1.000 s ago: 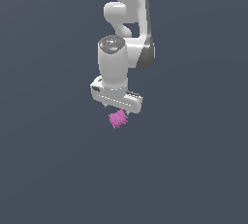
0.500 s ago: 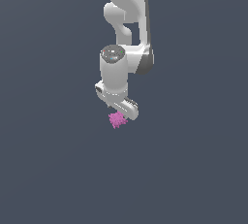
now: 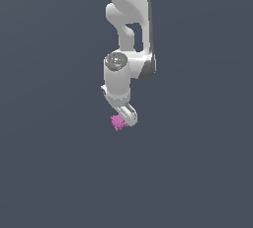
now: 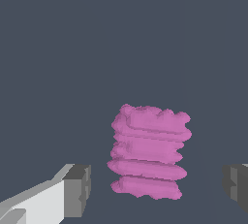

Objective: Pick up the object and move it to a goal position.

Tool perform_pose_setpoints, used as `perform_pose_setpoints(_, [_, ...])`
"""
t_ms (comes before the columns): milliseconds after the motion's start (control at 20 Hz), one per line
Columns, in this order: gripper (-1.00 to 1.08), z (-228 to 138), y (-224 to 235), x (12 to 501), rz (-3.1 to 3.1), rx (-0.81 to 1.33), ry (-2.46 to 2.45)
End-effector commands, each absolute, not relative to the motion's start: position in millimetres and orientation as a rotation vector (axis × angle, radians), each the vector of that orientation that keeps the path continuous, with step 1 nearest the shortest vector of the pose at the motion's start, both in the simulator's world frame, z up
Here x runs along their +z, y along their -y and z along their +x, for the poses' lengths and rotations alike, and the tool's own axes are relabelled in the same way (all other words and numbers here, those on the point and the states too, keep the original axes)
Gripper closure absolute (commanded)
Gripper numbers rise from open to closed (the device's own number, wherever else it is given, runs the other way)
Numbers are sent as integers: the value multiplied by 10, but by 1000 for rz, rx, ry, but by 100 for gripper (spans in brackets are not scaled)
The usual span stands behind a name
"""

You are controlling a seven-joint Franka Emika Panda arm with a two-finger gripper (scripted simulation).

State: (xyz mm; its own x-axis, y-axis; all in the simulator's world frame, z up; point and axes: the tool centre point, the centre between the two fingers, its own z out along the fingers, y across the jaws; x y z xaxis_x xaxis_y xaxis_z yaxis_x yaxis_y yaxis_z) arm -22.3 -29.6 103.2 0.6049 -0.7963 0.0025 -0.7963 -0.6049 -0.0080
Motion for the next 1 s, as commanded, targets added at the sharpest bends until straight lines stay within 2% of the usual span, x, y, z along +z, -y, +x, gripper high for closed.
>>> perform_pose_setpoints(0, [-92,-242,299,990,-2779,-6,-1457])
perform_pose_setpoints(650, [-92,-275,302,909,-2732,0,-1552])
perform_pose_setpoints(950, [-92,-283,304,710,-2730,0,-1555])
